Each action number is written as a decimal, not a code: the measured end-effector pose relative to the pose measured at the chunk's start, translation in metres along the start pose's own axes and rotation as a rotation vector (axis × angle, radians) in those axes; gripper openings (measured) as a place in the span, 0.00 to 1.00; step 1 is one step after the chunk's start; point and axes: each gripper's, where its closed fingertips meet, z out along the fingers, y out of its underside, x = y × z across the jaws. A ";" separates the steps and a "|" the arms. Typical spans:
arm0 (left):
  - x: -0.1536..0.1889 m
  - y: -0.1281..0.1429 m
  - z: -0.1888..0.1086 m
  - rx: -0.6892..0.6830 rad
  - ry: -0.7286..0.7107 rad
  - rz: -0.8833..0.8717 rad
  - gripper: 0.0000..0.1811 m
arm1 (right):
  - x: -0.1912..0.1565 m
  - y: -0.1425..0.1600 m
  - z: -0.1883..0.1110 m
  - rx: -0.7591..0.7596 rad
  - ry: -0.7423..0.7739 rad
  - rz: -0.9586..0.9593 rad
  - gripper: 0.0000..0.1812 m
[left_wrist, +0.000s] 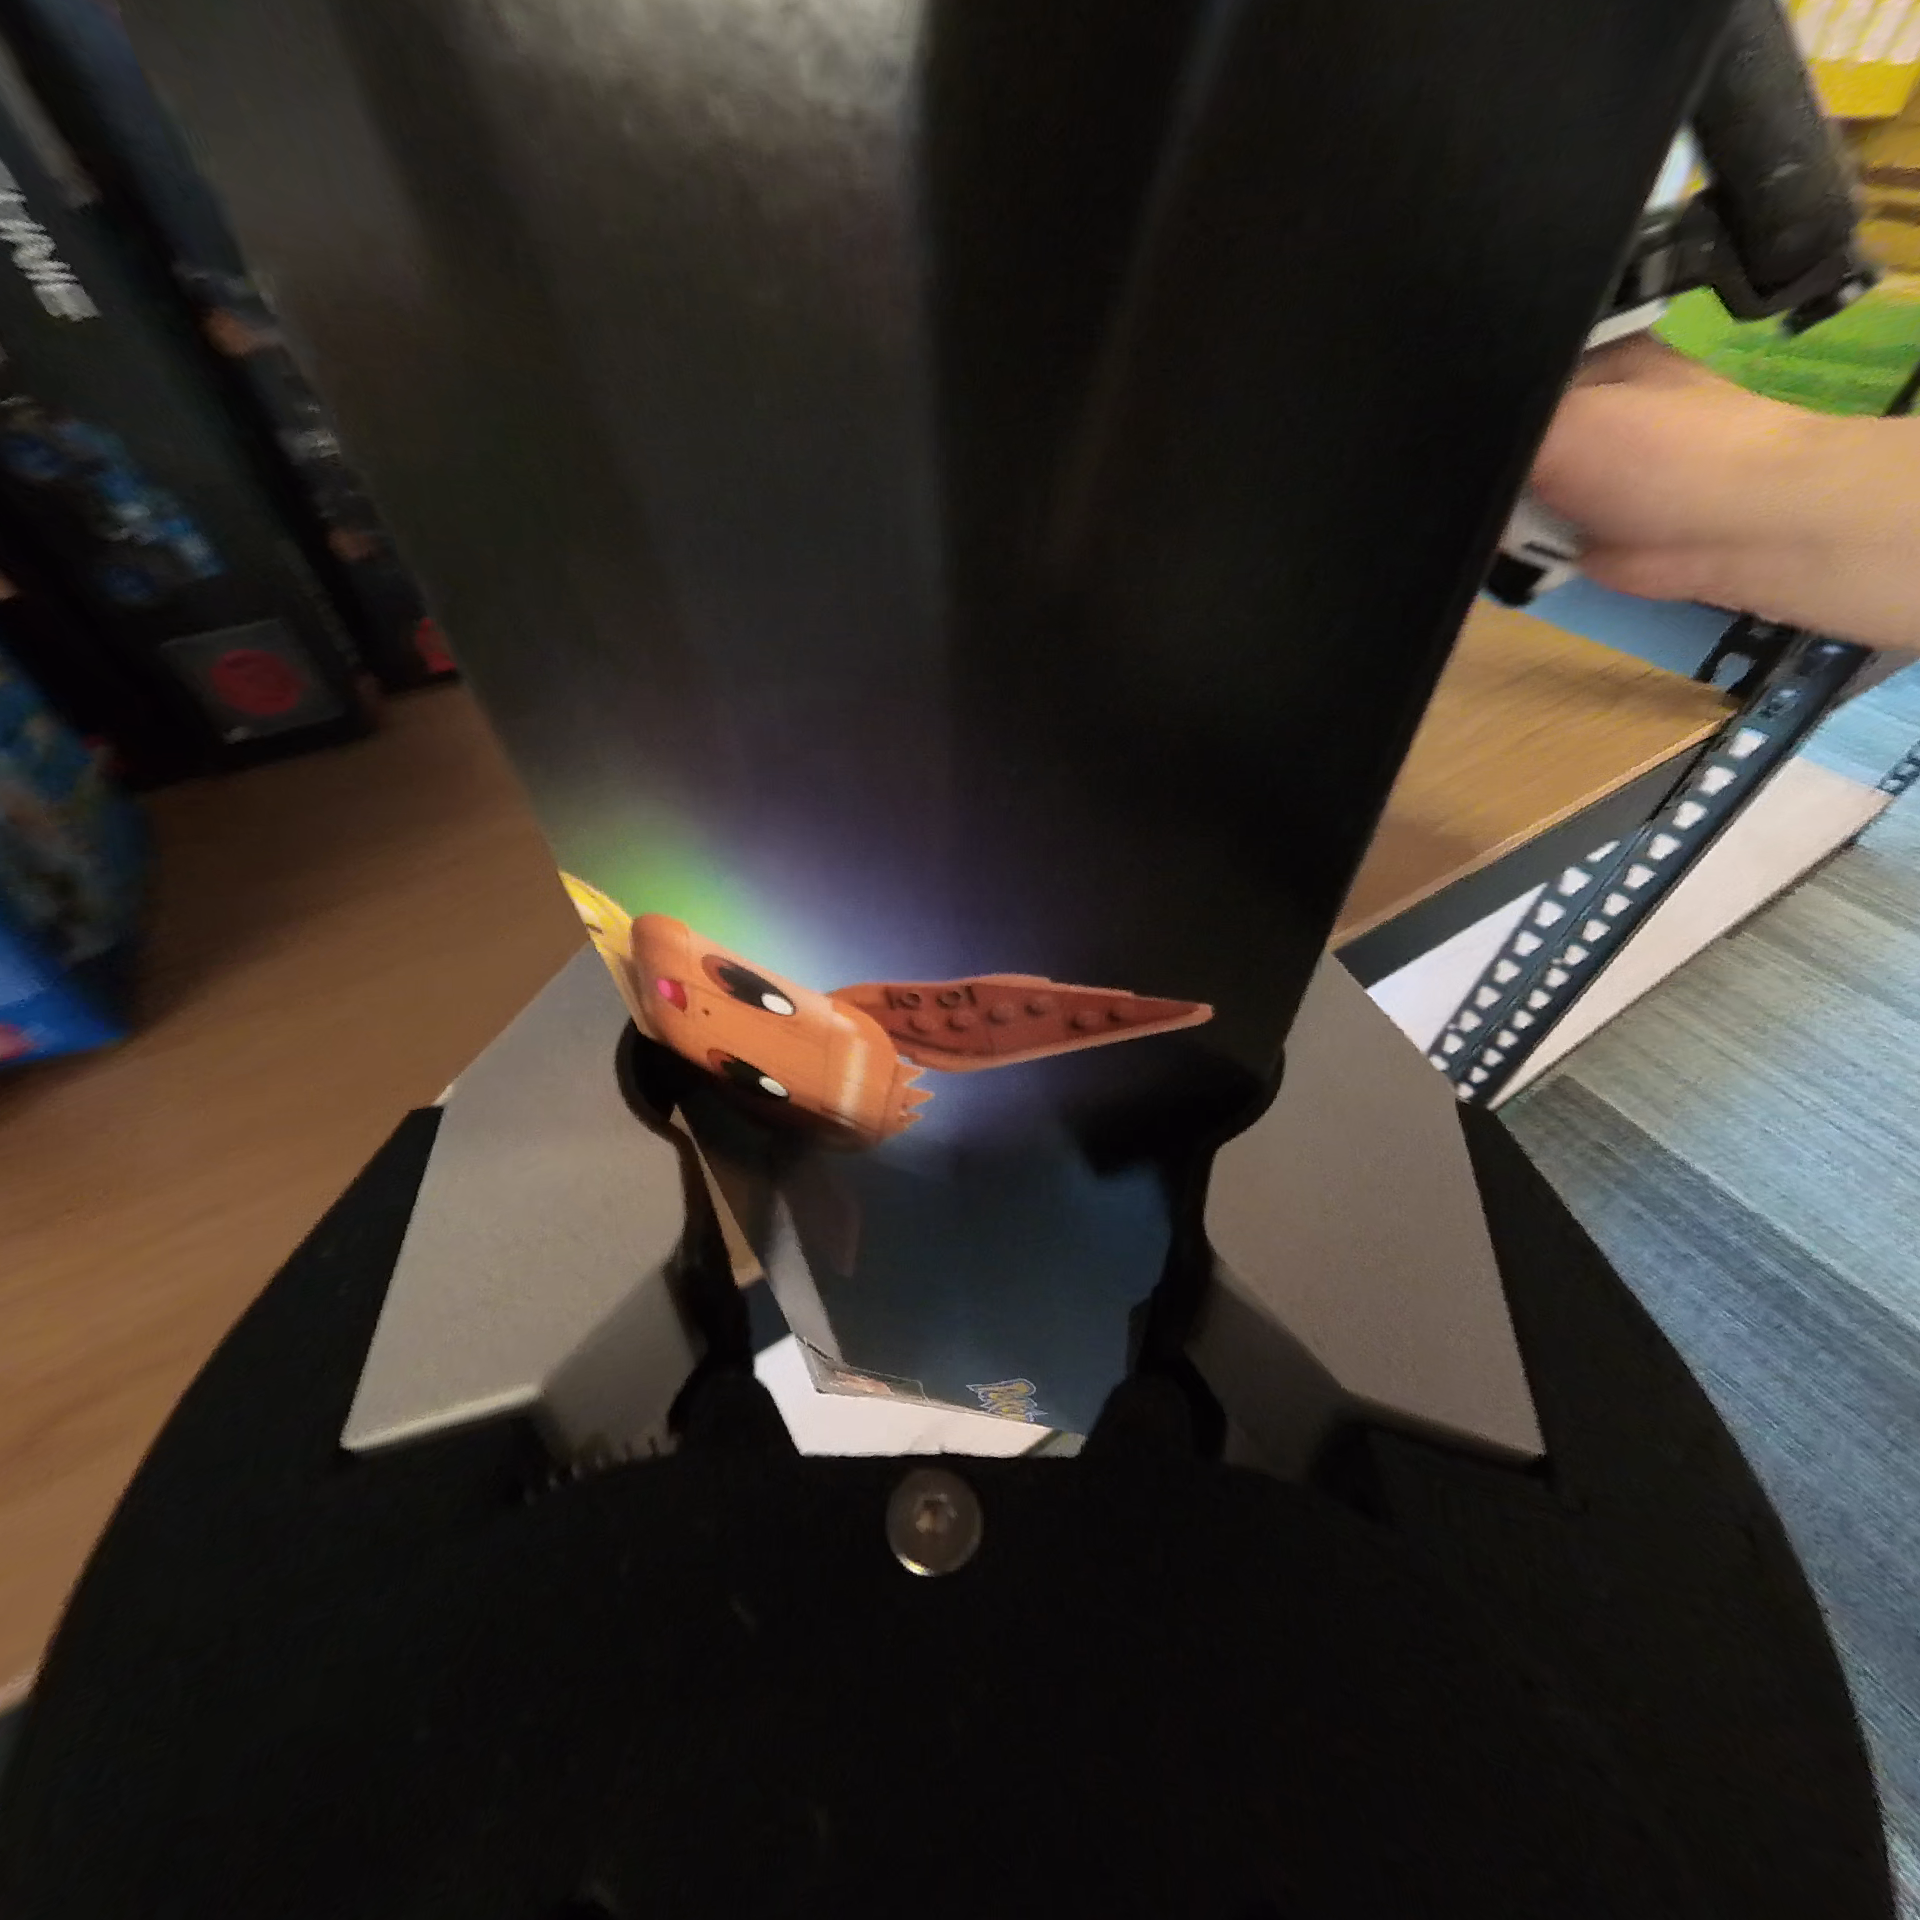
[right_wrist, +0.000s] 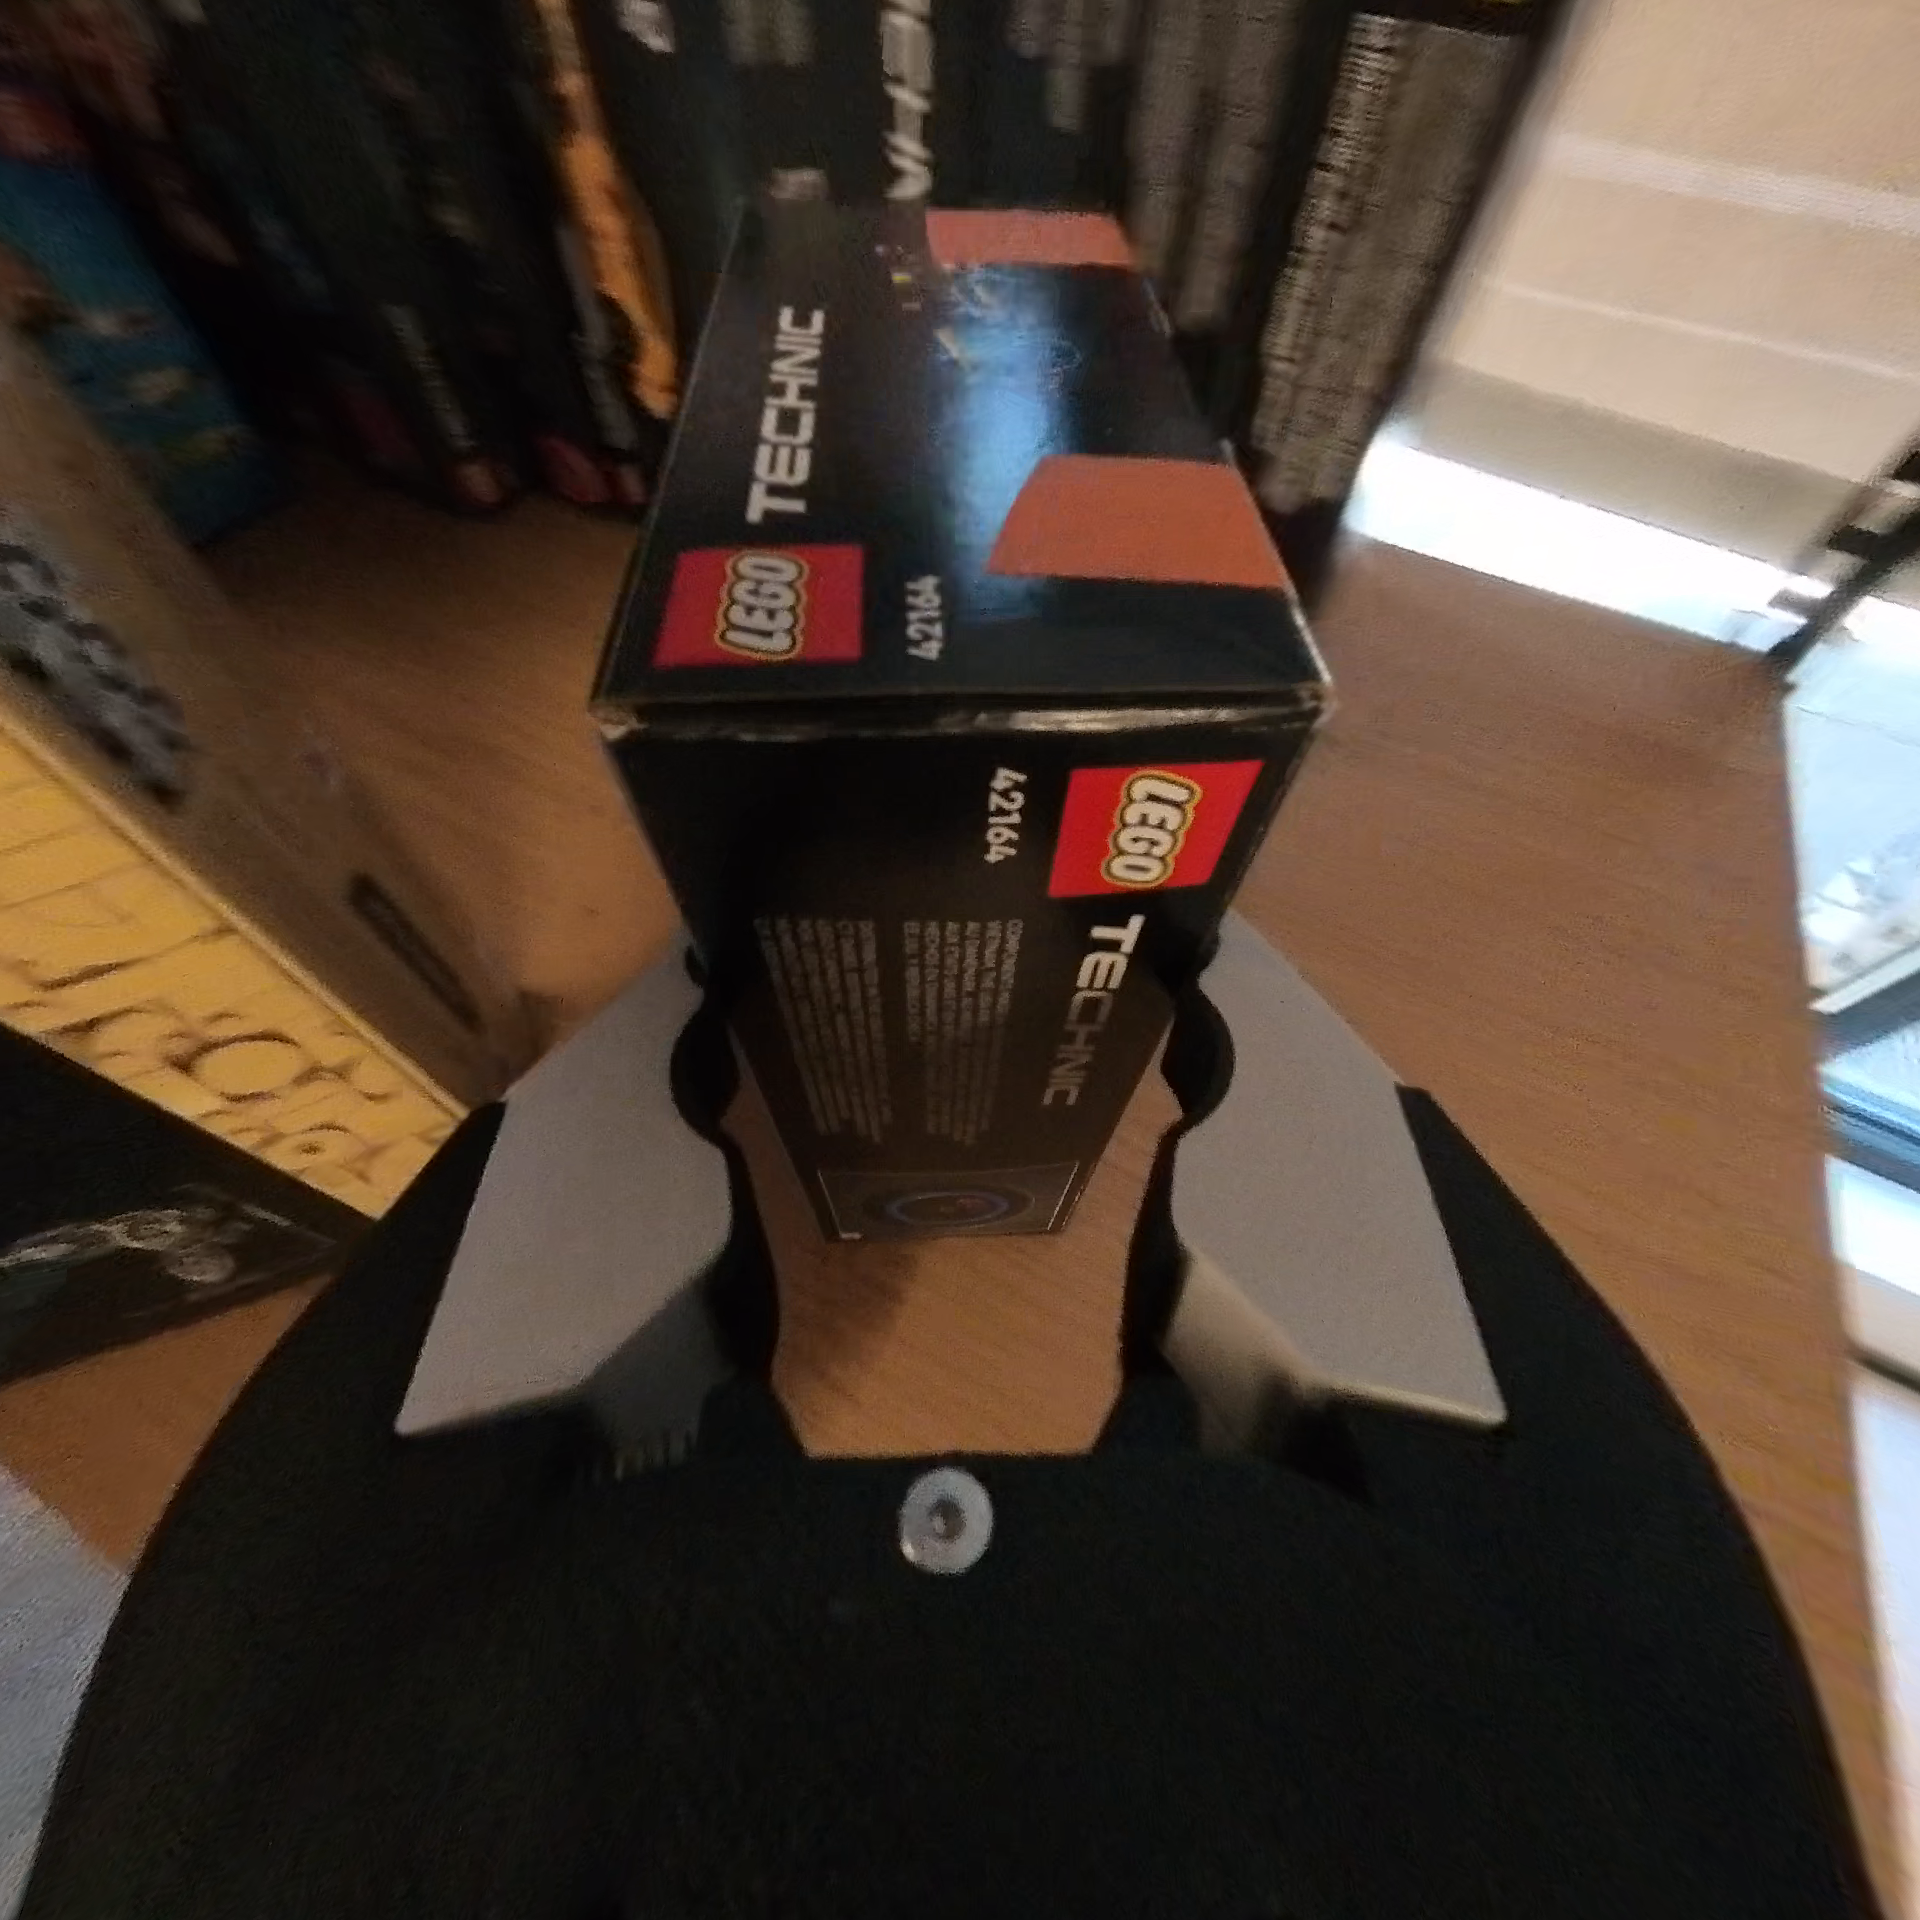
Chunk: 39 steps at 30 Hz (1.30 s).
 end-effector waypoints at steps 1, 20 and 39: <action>-0.004 0.001 -0.005 0.000 -0.011 -0.002 0.58 | -0.018 -0.005 0.009 0.001 -0.025 -0.007 0.46; -0.081 0.026 -0.103 -0.024 -0.319 -0.069 0.58 | -0.274 -0.058 0.178 -0.026 -0.584 0.078 0.46; -0.082 0.028 -0.103 -0.018 -0.302 -0.061 0.58 | -0.339 -0.060 0.209 0.000 -0.740 -0.094 0.35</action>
